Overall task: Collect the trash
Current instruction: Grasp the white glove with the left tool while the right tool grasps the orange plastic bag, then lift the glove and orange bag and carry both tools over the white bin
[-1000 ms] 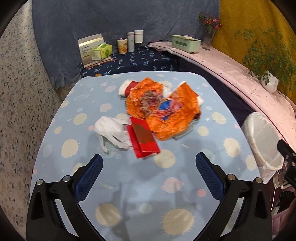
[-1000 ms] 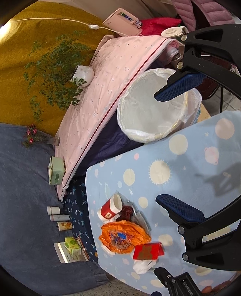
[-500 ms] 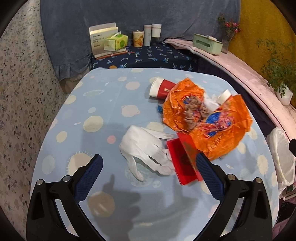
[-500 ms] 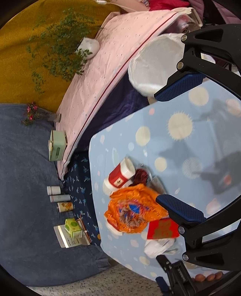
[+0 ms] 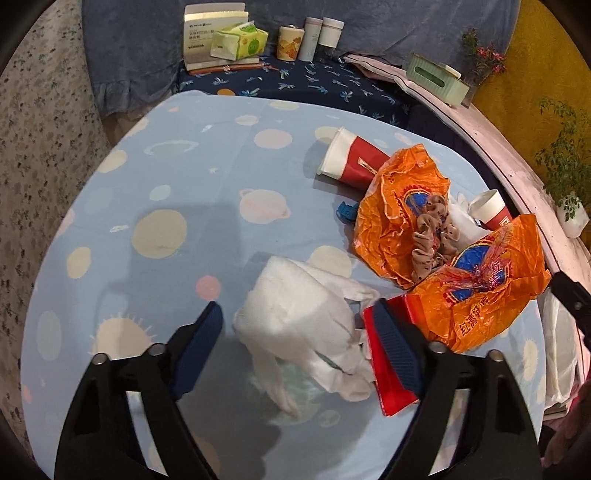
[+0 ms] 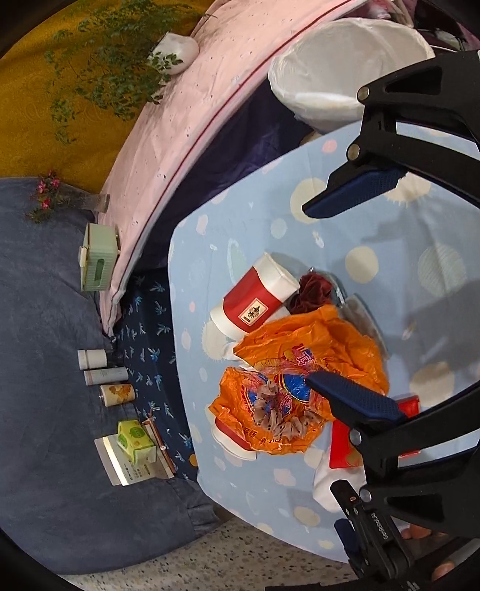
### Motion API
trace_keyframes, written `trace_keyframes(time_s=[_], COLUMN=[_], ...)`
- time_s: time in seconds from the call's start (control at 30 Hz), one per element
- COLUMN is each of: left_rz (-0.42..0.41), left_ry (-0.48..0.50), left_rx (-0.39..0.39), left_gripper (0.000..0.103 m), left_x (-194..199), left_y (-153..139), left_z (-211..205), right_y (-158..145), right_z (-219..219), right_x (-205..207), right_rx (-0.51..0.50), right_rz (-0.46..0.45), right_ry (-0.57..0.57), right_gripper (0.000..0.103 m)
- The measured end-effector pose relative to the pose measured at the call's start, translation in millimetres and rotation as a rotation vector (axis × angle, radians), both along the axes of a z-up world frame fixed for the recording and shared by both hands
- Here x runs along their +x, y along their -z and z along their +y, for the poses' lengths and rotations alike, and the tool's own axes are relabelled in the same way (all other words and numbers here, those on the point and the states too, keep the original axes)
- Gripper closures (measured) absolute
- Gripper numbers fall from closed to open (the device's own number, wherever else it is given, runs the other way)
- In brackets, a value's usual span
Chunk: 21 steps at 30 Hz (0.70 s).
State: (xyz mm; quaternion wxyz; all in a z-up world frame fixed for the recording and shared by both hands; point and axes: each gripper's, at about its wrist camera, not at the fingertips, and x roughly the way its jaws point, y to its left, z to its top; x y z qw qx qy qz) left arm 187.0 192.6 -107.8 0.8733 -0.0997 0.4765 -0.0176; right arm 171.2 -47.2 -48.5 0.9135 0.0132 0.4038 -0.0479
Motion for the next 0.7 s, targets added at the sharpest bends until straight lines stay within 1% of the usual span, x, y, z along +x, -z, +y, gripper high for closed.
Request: trace_keyframes(time_s=[0.03,0.07,0.1,0.13,0.17,0.23,0.27,0.37,0.43,0.57,0.7], left_rz=[0.006,0.009,0.012,0.016,0.019,0.024,0.022,0.008,-0.013,-0.062,-0.121], left_ry=[0.006,0.013,0.020,0.027,0.030,0.033,0.031,0.039,0.045,0.059,0.072], left_rx=[-0.001,-0.001,-0.002,-0.003,-0.005,-0.013,-0.020,-0.027,-0.027,-0.017,-0.017], left_gripper=[0.039,0.047,0.051,0.063,0.076,0.087,0.093,0.098,0.098,0.099,0.099], left_x=[1.4,2.4,3.3,3.8,4.1,3.9,2.7,-0.8,-4.2,-9.6,-15.0], left_y=[1.8,3.3,4.4,5.3,5.8,5.3,3.7,-5.4,-15.1,-39.4,-69.9], left_z=[-1.5,-3.0,-5.0,-6.3,-7.4,-7.5,-7.2,-8.8,-11.6,-20.1,-30.8], right_y=[3.4,7.6,11.3,14.4,16.7,19.6,19.3,10.7,1.3,-27.9,-58.0], right_z=[1.1,1.7,2.2,3.0,3.6,4.9,5.0,4.8,3.9,-1.7,-13.5], right_x=[3.8,7.9,11.1,13.6,15.3,17.3,16.5,10.6,6.7,-3.6,-12.0], right_rx=[0.004,0.013,0.022,0.027,0.032,0.051,0.061,0.076,0.080,0.096,0.104], right_rz=[0.010,0.023,0.032,0.041,0.048,0.062,0.063,0.037,0.014,-0.045,-0.103], right_ry=[-0.001,-0.004,-0.006,-0.005,-0.008,-0.021,-0.026,-0.040,-0.049,-0.055,-0.048], right_gripper=[0.036,0.039,0.046,0.055,0.060,0.084,0.086,0.090,0.091,0.092,0.092])
